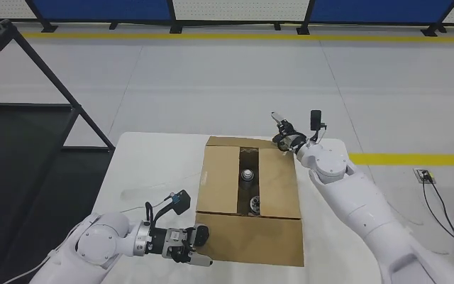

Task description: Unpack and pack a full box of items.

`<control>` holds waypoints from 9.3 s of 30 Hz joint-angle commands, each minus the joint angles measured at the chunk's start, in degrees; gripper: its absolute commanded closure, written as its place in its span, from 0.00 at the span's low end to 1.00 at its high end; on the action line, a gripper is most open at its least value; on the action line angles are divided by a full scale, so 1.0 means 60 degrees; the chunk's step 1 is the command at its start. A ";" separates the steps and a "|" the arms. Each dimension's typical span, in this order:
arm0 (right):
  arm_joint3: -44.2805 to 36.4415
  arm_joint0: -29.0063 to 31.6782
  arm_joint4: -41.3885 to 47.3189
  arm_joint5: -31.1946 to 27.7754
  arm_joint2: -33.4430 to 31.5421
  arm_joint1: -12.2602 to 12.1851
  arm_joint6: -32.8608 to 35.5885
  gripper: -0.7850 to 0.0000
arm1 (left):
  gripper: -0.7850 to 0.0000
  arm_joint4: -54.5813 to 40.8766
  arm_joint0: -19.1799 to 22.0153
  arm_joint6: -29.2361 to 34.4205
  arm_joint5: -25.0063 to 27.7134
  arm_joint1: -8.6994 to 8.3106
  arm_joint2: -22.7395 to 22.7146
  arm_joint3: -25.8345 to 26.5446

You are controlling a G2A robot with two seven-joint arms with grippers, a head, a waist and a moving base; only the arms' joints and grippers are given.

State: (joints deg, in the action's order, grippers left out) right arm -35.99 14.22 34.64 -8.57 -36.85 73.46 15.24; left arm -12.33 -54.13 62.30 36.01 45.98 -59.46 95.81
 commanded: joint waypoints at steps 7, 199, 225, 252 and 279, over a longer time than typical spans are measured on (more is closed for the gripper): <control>0.0418 -0.0064 -0.0313 -0.0001 -0.0201 0.0175 0.0262 0.00 | 0.00 0.0000 0.0000 0.0000 0.0000 0.0000 0.0000 0.0000; 0.1558 -0.0688 0.0774 -0.3399 -0.1010 0.3576 0.7178 0.00 | 0.00 0.2782 -0.3797 -0.4807 -0.6567 0.0386 -0.4543 0.0763; 0.1078 -0.0386 -0.0179 -0.2408 -0.1566 0.3471 0.7282 0.00 | 0.00 0.3036 -0.3544 -0.4557 -0.6936 0.0581 -0.4137 0.0054; 0.2769 -0.1056 -0.1826 -0.1048 -0.0686 0.4631 0.5542 0.00 | 0.00 0.1552 -0.4128 -0.5333 -0.6107 0.0744 -0.5232 0.0755; 0.3534 -0.1306 -0.2511 -0.0865 -0.0921 0.5019 0.5339 0.00 | 0.00 -0.0410 -0.4635 -0.6324 -0.3891 0.1012 -0.6086 0.0934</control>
State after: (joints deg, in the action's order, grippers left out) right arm -14.78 6.39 19.60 -13.56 -42.22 103.58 47.24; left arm -13.81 -81.51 24.57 11.24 51.97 -95.57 101.34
